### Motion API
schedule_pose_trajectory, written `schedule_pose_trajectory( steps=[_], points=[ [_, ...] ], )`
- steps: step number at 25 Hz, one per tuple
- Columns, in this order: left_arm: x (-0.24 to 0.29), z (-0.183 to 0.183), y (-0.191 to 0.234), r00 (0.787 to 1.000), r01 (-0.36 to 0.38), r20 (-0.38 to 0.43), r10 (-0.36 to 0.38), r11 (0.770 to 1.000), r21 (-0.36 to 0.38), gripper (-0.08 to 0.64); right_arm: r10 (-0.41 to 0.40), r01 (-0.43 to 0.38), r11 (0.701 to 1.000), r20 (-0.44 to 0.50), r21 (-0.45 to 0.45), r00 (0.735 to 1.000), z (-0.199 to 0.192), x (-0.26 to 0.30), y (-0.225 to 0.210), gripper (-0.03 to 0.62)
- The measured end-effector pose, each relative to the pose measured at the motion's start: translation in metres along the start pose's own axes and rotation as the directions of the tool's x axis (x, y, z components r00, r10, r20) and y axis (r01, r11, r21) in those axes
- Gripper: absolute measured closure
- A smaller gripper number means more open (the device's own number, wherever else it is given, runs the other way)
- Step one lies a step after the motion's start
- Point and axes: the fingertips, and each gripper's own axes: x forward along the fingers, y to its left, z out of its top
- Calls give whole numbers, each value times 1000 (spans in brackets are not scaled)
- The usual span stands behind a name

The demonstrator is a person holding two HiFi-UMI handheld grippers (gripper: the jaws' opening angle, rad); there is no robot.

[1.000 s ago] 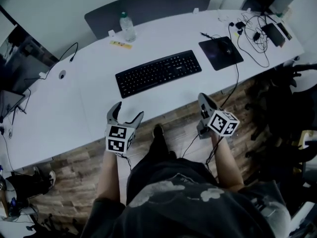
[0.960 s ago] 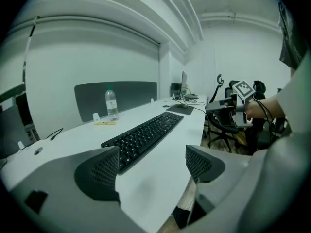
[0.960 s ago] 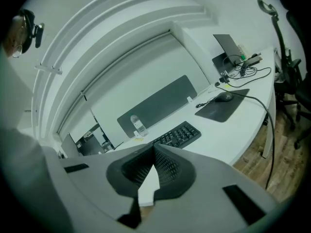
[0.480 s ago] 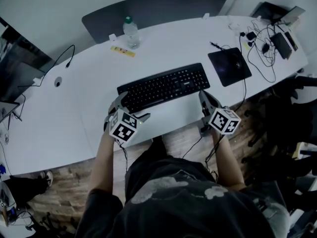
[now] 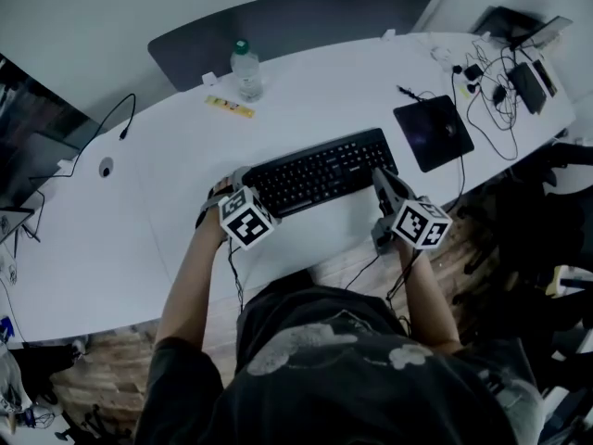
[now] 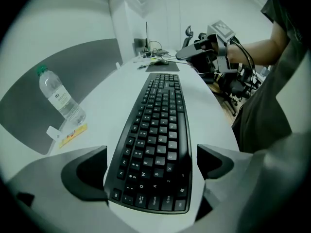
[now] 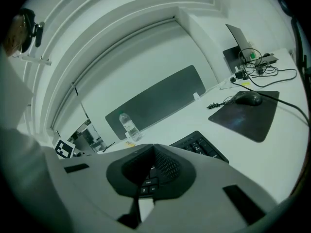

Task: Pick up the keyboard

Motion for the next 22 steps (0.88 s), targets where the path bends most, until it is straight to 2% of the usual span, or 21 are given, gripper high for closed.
schedule_pose_trajectory(
  steps=[5,10,15,19,22],
  points=[
    [17,-6,8,995,65,-74,-64,998,13,-2,-10,10,1000,7,2,1000,6,10,-1,592],
    [30,-10,8,981,150,-124,-148,989,7,-22,-25,25,1000,-7,10,1000,3,21,-5,592],
    [39,11,14,978,198,-68,-195,980,35,-23,-12,12,1000,-29,2,999,3,34,-1,592],
    [45,11,3,961,261,-97,-258,965,21,-25,-12,12,1000,-53,-6,999,1,44,0,592],
    [49,9,5,959,268,-108,-264,963,29,-25,1,-1,1000,-73,-10,997,-6,54,5,592]
  ],
)
